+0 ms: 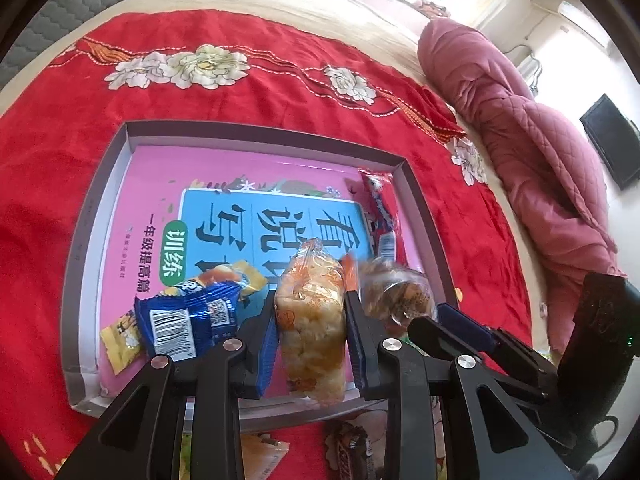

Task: Organize snacks
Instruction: 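Lift both held packets and carry them over the box, then lower both packets into the box and open both tools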

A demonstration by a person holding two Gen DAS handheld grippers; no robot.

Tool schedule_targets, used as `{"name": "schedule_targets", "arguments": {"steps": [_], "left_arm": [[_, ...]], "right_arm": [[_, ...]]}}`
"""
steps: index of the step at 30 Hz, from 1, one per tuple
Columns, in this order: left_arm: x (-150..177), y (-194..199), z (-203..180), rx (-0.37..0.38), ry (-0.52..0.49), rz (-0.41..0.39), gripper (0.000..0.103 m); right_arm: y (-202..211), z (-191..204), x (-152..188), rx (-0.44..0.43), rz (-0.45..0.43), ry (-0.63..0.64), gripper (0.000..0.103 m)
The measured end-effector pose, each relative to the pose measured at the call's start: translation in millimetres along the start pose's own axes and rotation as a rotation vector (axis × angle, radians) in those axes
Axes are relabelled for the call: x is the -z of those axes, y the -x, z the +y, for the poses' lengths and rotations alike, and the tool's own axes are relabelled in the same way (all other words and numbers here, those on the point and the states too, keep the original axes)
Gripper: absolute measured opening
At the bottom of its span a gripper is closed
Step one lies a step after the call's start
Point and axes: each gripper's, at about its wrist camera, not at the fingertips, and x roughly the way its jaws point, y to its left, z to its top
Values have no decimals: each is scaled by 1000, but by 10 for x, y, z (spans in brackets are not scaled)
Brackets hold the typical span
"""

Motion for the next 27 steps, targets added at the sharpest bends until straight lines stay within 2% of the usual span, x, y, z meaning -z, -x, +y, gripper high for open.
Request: {"name": "schedule_targets", "arguments": {"steps": [18, 27], "left_arm": [[21, 4, 251, 23, 75, 1, 35], [88, -32, 227, 6, 61, 15, 39]], "right_arm": [[-62, 100, 51, -14, 30, 36, 47], [-71, 96, 55, -13, 34, 34, 47]]}}
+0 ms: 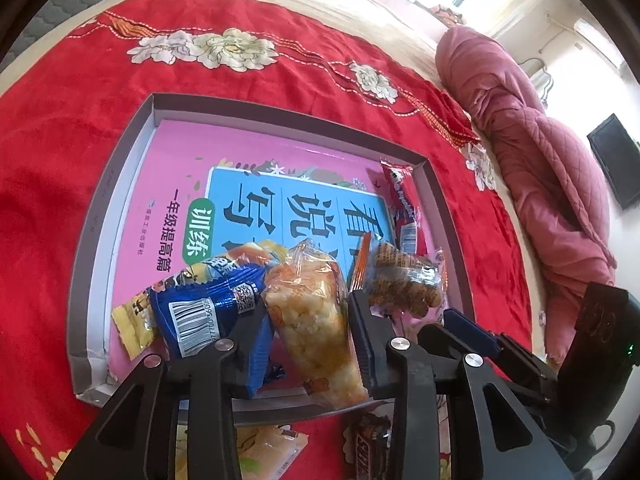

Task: Organize snacks
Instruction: 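Lower both packets into the box and open both tools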

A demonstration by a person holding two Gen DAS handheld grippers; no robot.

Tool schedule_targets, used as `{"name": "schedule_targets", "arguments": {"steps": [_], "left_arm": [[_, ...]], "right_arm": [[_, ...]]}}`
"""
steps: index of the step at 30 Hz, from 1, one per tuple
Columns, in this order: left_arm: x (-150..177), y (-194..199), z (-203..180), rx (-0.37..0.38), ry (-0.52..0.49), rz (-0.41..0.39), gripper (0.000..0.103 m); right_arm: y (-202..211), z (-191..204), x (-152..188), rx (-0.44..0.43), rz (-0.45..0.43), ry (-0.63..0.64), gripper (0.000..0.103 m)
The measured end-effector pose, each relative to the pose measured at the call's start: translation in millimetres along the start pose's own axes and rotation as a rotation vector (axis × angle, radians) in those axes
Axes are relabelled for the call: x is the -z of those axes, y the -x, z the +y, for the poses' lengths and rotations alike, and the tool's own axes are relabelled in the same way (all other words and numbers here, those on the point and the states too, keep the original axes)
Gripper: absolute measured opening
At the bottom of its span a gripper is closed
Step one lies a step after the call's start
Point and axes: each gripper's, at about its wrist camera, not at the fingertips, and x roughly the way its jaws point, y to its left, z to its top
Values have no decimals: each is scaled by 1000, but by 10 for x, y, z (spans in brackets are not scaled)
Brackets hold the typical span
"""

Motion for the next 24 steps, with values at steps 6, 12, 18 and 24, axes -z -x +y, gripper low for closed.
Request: {"name": "schedule_targets", "arguments": {"steps": [6, 12, 18, 24], "left_arm": [[26, -22, -41, -13, -15, 21, 47], [47, -47, -51, -8, -12, 34, 50], [53, -23, -63, 4, -5, 44, 56], [51, 33, -119, -1, -23, 38, 60]], "right_arm": [[3, -14, -2, 0, 1, -6, 47], [-2, -14, 0, 1, 3, -6, 47], [-5, -17, -3, 8, 6, -9, 47], [-1, -28, -3, 13, 6, -12, 47]]}}
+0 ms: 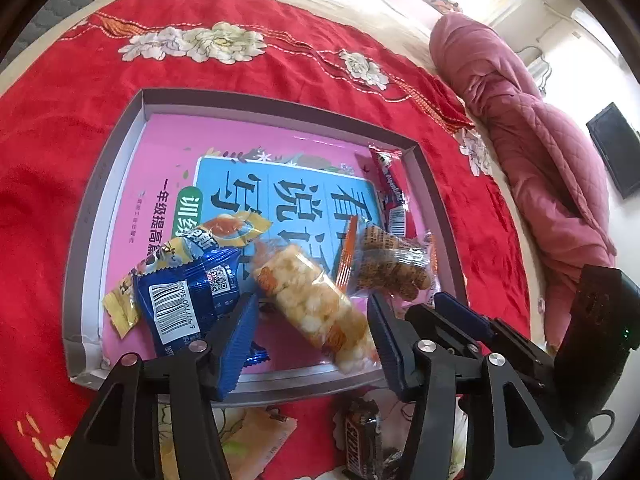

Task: Organize snacks
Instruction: 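Lower both packets into the box and open both tools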

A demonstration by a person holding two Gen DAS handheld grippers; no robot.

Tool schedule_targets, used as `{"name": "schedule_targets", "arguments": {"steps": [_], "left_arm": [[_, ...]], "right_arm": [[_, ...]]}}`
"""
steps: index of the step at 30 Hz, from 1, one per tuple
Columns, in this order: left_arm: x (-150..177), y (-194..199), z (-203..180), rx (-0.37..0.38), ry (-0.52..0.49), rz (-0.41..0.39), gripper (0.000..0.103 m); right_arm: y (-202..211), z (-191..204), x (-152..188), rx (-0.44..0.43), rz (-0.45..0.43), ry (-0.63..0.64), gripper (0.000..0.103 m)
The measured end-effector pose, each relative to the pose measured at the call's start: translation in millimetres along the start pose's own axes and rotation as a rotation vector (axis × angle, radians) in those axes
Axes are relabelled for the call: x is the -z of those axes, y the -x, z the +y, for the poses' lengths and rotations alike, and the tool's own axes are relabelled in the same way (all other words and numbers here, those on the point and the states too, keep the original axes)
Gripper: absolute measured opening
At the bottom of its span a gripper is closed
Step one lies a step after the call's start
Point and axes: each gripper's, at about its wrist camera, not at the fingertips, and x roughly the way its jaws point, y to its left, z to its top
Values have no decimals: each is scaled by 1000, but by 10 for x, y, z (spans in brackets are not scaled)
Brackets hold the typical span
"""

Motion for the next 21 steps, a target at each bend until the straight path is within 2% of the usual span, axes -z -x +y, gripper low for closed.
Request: {"name": "schedule_targets", "arguments": {"steps": [8, 17, 21], "left_arm": [[-1, 57, -34, -11, -18, -7, 62], [2, 133, -71, -9, -31, -17, 68], [4, 160, -90, -17, -39, -24, 69]], "right_arm": [[13, -23, -2, 9, -5, -8, 47], [16, -20, -5, 19, -8, -1, 48], [18, -18, -10, 22, -8, -4, 53]]}}
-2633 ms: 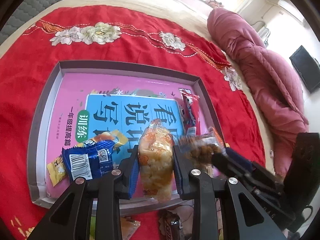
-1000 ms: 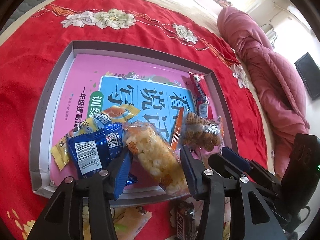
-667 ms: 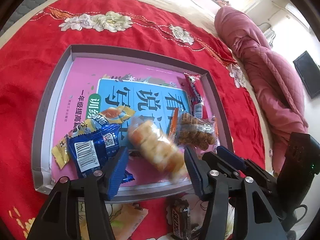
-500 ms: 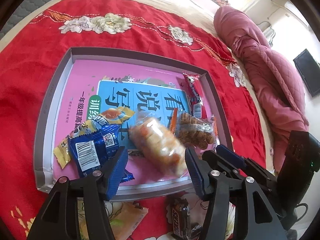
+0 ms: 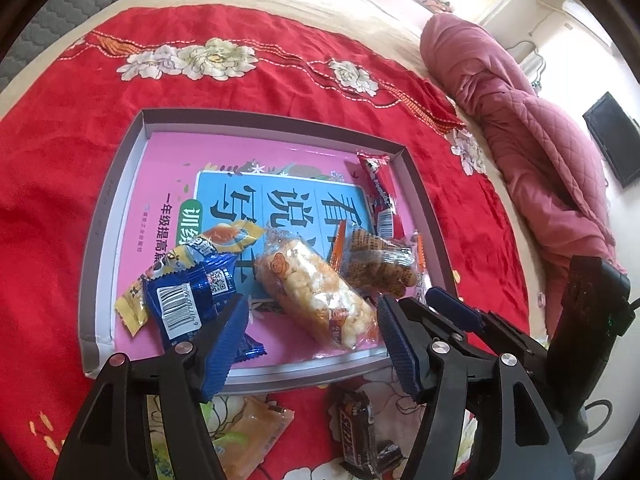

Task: Organize snacks
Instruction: 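Lower both packets into the box and open both tools, then move both open tools back toward the remaining snacks beside the box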

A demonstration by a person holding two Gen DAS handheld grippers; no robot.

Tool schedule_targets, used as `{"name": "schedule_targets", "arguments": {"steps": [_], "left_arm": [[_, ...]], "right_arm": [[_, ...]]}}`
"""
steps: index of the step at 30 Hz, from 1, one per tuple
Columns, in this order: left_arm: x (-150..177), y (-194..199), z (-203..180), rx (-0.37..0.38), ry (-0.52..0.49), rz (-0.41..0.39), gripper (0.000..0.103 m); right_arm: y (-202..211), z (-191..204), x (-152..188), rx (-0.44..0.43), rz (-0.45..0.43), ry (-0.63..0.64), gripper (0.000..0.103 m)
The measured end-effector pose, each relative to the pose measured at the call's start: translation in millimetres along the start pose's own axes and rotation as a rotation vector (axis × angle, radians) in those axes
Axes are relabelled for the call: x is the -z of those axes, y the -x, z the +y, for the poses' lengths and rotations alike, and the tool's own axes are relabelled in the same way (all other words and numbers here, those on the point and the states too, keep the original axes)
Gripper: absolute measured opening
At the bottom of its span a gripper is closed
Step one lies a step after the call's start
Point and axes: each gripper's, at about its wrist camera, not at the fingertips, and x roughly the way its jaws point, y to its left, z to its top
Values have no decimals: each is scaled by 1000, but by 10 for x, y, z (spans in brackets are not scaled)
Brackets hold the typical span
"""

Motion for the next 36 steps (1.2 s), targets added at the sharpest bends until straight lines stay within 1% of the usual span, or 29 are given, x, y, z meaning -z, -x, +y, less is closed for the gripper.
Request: {"name": "schedule_targets", "arguments": {"steps": [2, 10, 13, 24, 28, 36], "left_arm": [[2, 29, -14, -6, -9, -8, 69], [-13, 150, -19, -7, -17, -33, 73], [-16, 185, -4, -9, -16, -37, 73], [-3, 337, 51, -18, -26, -54, 73], [23, 393, 86, -22, -33, -53, 73], [80, 508, 179, -37, -37, -57, 73]], "right_arm": [[10, 2, -4, 1, -5, 1, 56], [54, -2, -19, 7, -18, 7, 57], [76, 0, -29, 9, -27, 9, 64], [197, -85, -87, -3, -73, -30, 65], [247, -78, -100, -7, -89, -31, 73], [306, -48, -104, -18, -103, -21, 73]]}}
